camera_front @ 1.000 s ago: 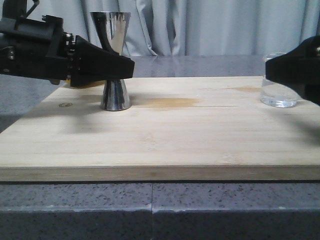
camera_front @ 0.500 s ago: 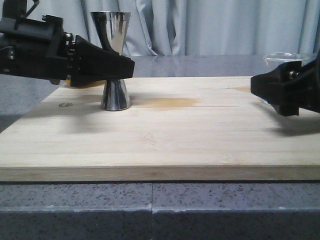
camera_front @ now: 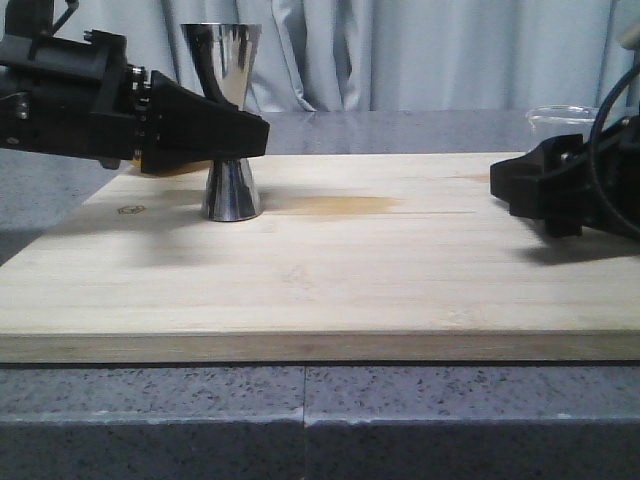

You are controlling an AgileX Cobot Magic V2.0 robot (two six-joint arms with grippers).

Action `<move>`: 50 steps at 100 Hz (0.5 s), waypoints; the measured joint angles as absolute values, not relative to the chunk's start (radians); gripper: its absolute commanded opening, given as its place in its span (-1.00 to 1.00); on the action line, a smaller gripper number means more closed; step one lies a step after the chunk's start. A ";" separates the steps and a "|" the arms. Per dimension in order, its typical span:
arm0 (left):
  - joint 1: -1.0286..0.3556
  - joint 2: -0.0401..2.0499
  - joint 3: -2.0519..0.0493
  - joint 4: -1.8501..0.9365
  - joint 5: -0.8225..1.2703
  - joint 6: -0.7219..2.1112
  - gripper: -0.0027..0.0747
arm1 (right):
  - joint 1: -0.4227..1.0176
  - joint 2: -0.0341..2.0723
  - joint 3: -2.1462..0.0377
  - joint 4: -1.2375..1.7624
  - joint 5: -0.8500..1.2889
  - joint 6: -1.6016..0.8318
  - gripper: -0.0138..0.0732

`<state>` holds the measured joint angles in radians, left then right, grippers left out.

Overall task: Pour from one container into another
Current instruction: 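Reach the right gripper to the glass beaker and grasp it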

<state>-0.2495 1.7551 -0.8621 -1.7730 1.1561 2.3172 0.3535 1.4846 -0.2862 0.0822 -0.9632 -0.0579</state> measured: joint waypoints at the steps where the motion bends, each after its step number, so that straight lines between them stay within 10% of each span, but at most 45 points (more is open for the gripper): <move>1: -0.249 1.755 -0.862 -1.773 1.156 2.317 -0.78 | 0.353 1.485 -0.286 0.082 -0.963 -0.058 0.09; 50: -0.249 1.755 -0.862 -1.773 1.156 2.317 -0.78 | 0.353 1.467 -0.286 0.082 -0.967 -0.056 0.03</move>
<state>-0.2495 1.7551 -0.8621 -1.7730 1.1561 2.3172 0.3535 1.4667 -0.2862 0.0822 -0.9674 -0.0561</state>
